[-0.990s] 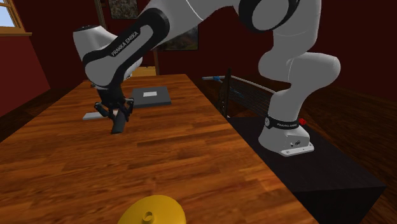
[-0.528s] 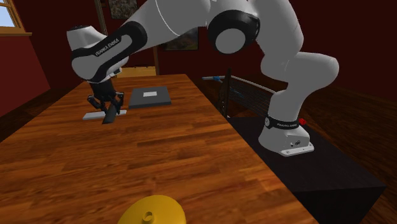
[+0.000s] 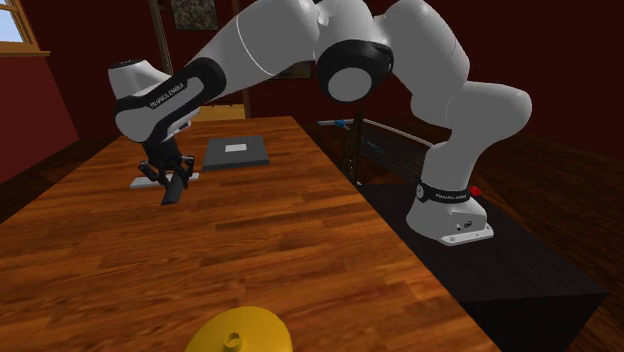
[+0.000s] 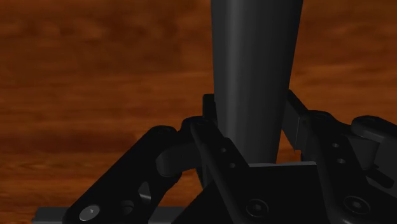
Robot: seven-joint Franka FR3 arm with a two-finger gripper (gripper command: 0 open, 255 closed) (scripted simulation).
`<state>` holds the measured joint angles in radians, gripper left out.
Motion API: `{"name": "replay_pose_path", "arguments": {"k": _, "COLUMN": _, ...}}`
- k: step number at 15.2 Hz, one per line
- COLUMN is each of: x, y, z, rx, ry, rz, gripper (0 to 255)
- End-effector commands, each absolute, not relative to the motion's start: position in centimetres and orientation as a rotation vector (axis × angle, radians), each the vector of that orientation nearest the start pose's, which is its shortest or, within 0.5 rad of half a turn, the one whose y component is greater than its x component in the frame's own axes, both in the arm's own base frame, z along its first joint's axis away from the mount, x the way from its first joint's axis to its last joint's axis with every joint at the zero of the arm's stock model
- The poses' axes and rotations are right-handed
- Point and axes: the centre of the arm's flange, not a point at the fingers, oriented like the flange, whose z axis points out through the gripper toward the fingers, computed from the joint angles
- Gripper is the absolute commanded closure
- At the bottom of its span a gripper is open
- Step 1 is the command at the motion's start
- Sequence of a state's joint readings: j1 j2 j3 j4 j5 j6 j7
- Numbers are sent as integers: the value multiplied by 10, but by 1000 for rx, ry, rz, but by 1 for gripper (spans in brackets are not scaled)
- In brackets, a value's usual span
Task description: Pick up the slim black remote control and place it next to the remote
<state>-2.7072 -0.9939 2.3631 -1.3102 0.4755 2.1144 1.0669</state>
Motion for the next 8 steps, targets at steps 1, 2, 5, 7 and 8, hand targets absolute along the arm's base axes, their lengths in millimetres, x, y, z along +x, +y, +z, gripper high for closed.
{"name": "replay_pose_path", "arguments": {"k": 1, "x": 741, "y": -81, "z": 237, "rx": -2553, "ry": 2091, "rz": -255, "gripper": 255}}
{"name": "replay_pose_path", "arguments": {"k": 2, "x": 741, "y": -81, "z": 231, "rx": -2553, "ry": 2091, "rz": -255, "gripper": 255}}
{"name": "replay_pose_path", "arguments": {"k": 5, "x": 741, "y": -81, "z": 216, "rx": -2553, "ry": 2091, "rz": -255, "gripper": 255}}
{"name": "replay_pose_path", "arguments": {"k": 7, "x": 741, "y": -81, "z": 206, "rx": -2553, "ry": 2091, "rz": -255, "gripper": 255}}
{"name": "replay_pose_path", "arguments": {"k": 8, "x": 741, "y": -81, "z": 206, "rx": -2553, "ry": 2091, "rz": -255, "gripper": 255}}
